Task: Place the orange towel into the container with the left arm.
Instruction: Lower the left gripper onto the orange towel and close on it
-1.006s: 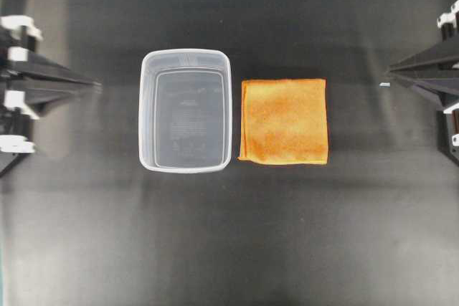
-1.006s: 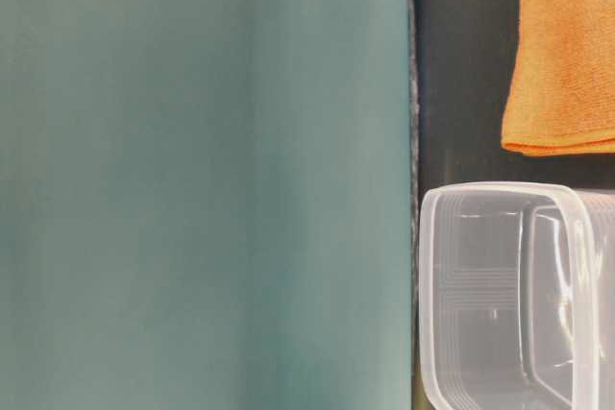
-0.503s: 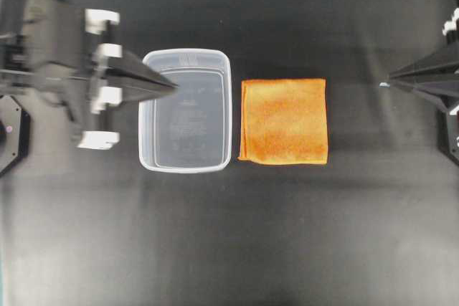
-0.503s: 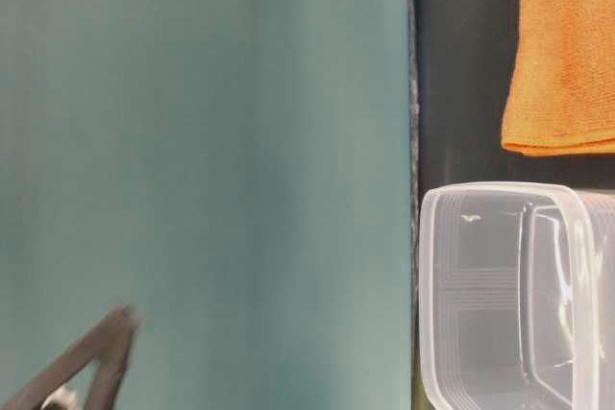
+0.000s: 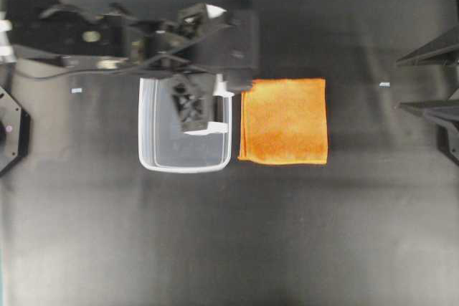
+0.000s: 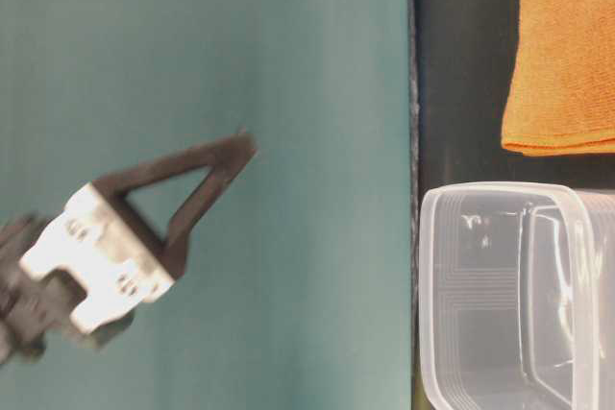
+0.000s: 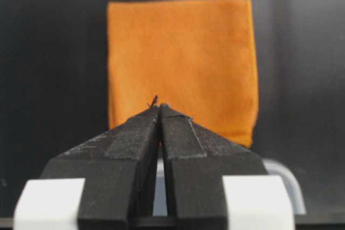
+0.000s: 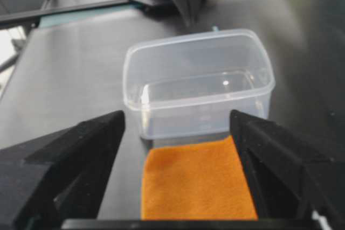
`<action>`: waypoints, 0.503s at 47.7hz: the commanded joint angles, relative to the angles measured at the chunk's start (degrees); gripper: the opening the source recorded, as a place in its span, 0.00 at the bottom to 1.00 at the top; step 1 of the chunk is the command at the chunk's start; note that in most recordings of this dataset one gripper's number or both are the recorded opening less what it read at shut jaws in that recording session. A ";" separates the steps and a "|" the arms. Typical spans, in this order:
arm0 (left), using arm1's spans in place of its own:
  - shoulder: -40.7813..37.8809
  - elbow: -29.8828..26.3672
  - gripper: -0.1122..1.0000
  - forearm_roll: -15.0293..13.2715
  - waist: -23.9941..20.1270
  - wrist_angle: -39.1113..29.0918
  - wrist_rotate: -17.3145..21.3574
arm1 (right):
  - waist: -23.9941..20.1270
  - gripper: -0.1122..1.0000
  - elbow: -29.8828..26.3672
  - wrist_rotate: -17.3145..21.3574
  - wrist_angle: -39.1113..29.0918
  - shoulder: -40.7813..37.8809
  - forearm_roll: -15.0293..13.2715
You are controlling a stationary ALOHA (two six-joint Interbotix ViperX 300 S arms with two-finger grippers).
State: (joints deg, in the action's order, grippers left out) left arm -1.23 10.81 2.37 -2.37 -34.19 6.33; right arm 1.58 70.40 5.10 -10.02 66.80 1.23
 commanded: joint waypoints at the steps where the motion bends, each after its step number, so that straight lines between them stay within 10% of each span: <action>1: -4.31 -5.45 0.11 0.18 0.35 -2.20 1.93 | 0.18 0.77 -0.18 -0.09 0.44 0.62 0.09; 7: -10.63 -10.37 0.26 0.18 0.35 -5.19 2.29 | 0.18 0.77 0.18 -0.18 0.97 1.76 0.00; 18: -19.60 -17.75 0.85 0.18 -0.26 -7.03 2.64 | 0.35 0.77 0.79 -0.18 1.67 1.93 0.00; 24: -23.38 -18.72 0.90 0.18 -0.44 -7.03 2.64 | 0.44 0.77 1.23 -0.18 2.02 1.93 0.00</action>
State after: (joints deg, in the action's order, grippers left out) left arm -23.12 -6.77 2.37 -2.55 -41.40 8.96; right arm 1.76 71.98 5.01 -8.79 68.99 1.23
